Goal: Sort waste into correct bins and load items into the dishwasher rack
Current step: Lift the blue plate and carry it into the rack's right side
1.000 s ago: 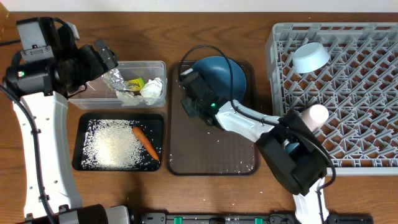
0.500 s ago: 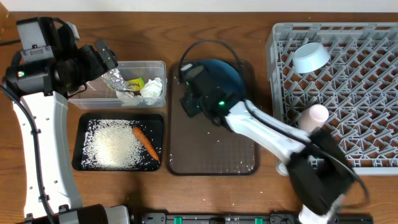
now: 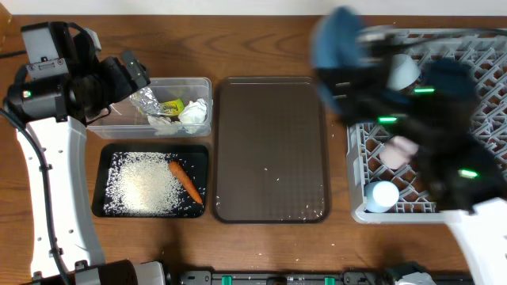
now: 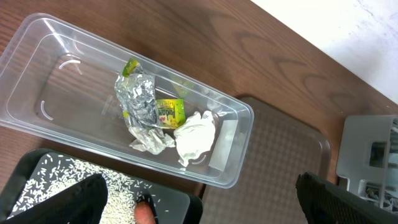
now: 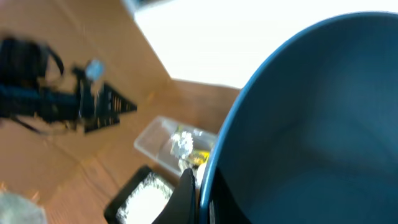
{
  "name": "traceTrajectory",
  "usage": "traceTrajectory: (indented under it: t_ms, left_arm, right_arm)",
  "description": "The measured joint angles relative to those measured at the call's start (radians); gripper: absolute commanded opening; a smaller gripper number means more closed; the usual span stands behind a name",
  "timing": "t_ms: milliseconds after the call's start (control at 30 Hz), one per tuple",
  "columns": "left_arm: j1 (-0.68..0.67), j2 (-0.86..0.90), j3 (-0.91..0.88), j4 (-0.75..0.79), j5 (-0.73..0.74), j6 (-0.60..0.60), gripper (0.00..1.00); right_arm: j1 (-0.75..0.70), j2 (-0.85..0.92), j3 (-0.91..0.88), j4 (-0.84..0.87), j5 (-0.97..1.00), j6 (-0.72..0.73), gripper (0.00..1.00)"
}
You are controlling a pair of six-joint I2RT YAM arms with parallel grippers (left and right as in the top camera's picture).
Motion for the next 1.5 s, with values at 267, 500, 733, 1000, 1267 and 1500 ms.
traceTrajectory:
  t_ms: [267, 500, 733, 1000, 1267, 1500]
  left_arm:
    - [0.000, 0.000, 0.000, 0.000, 0.000, 0.000, 0.99]
    - [0.000, 0.000, 0.000, 0.000, 0.000, 0.000, 0.99]
    - [0.000, 0.000, 0.000, 0.000, 0.000, 0.000, 0.99]
    - [0.000, 0.000, 0.000, 0.000, 0.000, 0.000, 0.99]
    - [0.000, 0.000, 0.000, 0.000, 0.000, 0.000, 0.99]
    - [0.000, 0.000, 0.000, 0.000, 0.000, 0.000, 0.99]
  right_arm:
    - [-0.563, 0.061, 0.000, -0.004, -0.574, 0.037, 0.01]
    - [-0.840, 0.237, 0.000, -0.035, -0.848, -0.028, 0.01]
    - [-0.874, 0.395, 0.000, -0.017, -0.909, -0.135, 0.01]
    - [-0.874, 0.544, 0.000, -0.006, -0.922, -0.171, 0.01]
    - [-0.880, 0.633, 0.000, -0.002, -0.945, -0.183, 0.01]
    - [-0.915, 0.637, 0.000, -0.005, -0.947, -0.185, 0.03]
